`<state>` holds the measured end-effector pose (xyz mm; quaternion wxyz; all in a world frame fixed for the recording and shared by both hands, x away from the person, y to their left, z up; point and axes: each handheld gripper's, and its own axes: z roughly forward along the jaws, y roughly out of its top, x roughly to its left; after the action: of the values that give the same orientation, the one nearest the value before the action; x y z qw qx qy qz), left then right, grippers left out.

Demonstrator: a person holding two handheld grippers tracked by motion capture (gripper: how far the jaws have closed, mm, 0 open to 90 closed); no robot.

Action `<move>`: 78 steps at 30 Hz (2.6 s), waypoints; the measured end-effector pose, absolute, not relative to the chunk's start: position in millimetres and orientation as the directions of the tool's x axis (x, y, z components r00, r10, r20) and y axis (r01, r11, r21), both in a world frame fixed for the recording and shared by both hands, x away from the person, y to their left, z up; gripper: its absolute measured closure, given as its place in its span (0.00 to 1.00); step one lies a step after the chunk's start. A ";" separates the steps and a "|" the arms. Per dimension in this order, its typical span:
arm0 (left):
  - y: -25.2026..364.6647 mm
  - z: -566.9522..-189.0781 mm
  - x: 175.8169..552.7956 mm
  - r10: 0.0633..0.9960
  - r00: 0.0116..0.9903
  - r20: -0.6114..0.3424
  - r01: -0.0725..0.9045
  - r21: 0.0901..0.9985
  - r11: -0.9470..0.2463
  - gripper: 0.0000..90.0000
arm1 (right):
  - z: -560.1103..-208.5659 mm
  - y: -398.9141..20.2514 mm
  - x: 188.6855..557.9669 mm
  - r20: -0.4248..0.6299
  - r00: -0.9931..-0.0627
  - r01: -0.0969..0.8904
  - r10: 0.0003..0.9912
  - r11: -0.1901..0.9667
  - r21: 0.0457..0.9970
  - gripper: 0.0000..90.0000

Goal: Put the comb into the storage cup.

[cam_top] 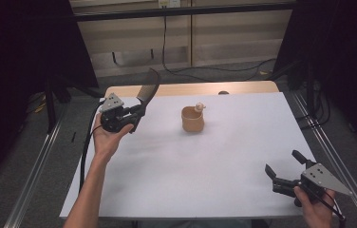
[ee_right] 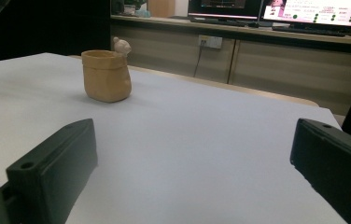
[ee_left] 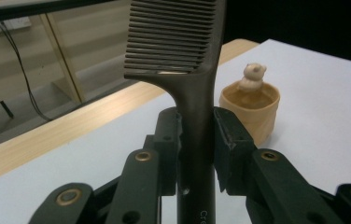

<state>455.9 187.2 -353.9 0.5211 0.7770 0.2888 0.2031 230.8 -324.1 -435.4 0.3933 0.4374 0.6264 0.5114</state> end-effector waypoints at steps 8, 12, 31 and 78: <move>183.3 -352.6 456.2 0.662 0.749 0.011 0.184 0.957 -0.225 0.81 | -435.2 -324.2 230.4 -0.048 -0.309 0.145 0.950 0.097 0.985 0.00; 181.9 -353.0 456.9 0.661 0.750 0.007 0.165 0.967 -0.197 0.81 | -435.1 -324.2 230.2 -0.052 -0.307 0.143 0.950 0.100 0.985 0.00; 154.1 -348.2 463.2 0.643 0.766 -0.017 0.133 0.982 -0.131 0.81 | -435.0 -324.2 229.7 -0.052 -0.312 0.140 0.949 0.100 0.985 0.00; 65.7 -338.8 485.0 0.543 0.840 0.009 0.069 0.990 -0.123 0.81 | -434.6 -325.4 227.2 -0.044 -0.315 0.134 0.948 0.091 0.987 0.00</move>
<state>485.0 65.7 -338.8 0.6274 0.7253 0.2112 0.1888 227.2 -325.4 -434.6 0.3938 0.4330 0.6247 0.5168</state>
